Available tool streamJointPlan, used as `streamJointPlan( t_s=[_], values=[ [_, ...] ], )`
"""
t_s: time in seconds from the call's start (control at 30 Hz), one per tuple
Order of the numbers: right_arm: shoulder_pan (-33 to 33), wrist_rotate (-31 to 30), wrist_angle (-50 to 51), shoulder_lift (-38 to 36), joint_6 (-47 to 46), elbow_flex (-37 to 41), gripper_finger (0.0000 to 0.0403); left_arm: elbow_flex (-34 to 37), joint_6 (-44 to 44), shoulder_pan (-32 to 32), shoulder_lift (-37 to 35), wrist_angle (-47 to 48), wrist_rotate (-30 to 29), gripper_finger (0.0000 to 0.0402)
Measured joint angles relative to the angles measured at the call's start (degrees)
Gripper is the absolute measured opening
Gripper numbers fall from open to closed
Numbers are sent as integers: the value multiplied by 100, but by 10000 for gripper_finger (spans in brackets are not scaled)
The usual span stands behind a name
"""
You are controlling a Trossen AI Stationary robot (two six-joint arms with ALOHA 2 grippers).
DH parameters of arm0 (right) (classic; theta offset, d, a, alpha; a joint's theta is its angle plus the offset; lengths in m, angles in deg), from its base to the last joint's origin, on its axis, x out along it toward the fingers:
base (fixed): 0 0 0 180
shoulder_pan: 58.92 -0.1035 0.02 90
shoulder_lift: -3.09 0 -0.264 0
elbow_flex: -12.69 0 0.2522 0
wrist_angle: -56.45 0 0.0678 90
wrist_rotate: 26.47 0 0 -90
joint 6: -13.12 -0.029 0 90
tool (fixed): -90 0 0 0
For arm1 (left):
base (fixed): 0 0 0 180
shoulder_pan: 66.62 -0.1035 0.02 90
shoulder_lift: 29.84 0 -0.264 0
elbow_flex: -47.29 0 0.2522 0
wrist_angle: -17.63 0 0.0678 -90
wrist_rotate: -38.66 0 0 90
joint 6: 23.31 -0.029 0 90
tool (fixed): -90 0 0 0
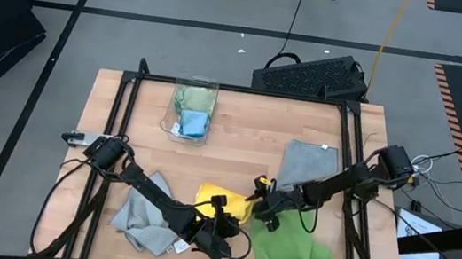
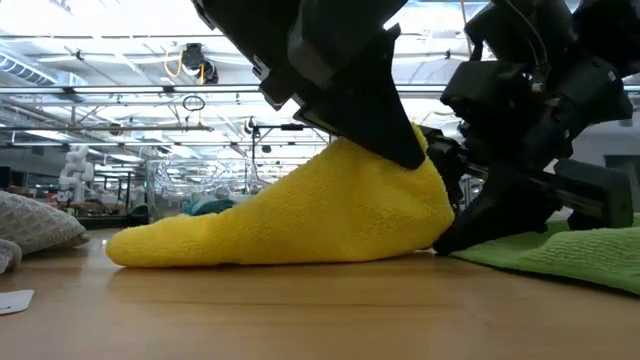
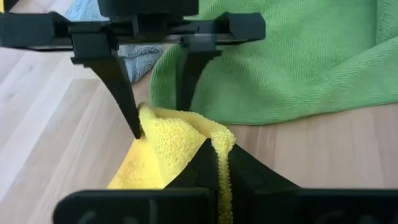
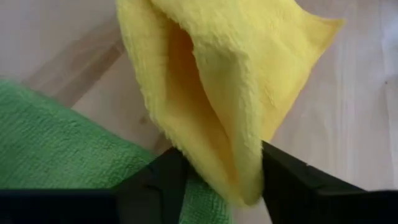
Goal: Fold microfiber towels
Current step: Fold the yellow microfiber cloth
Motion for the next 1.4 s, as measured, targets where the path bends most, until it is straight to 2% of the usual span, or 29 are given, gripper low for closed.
streamJointPlan(
  t_s=[0.2,0.4,0.47,0.67,0.93,1.07,1.17,1.4],
  values=[
    [-7,37,173,-167,-15,2,97,0,103,7,2,119,-94,18],
    [-53,275,125,-186,26,2,22,0,111,7,2,160,-183,7],
    [-89,299,176,-212,58,2,7,0,109,7,2,182,-278,14],
    [-129,34,1041,-1095,-70,2,6,4,-221,11,-151,259,-422,7],
    [-4,-15,2161,-2686,-703,-2,3,0,-1208,-107,-723,600,-1154,17],
    [99,-459,2554,-3417,-881,-6,3,0,-1566,-366,-1002,719,-1200,7],
    [345,-728,2491,-3798,-782,-2,3,-2,-1821,-671,-1150,736,-1209,16],
    [1312,-702,2385,-4391,-450,0,2,-2,-1967,-1364,-1643,895,-1098,8]
  ],
)
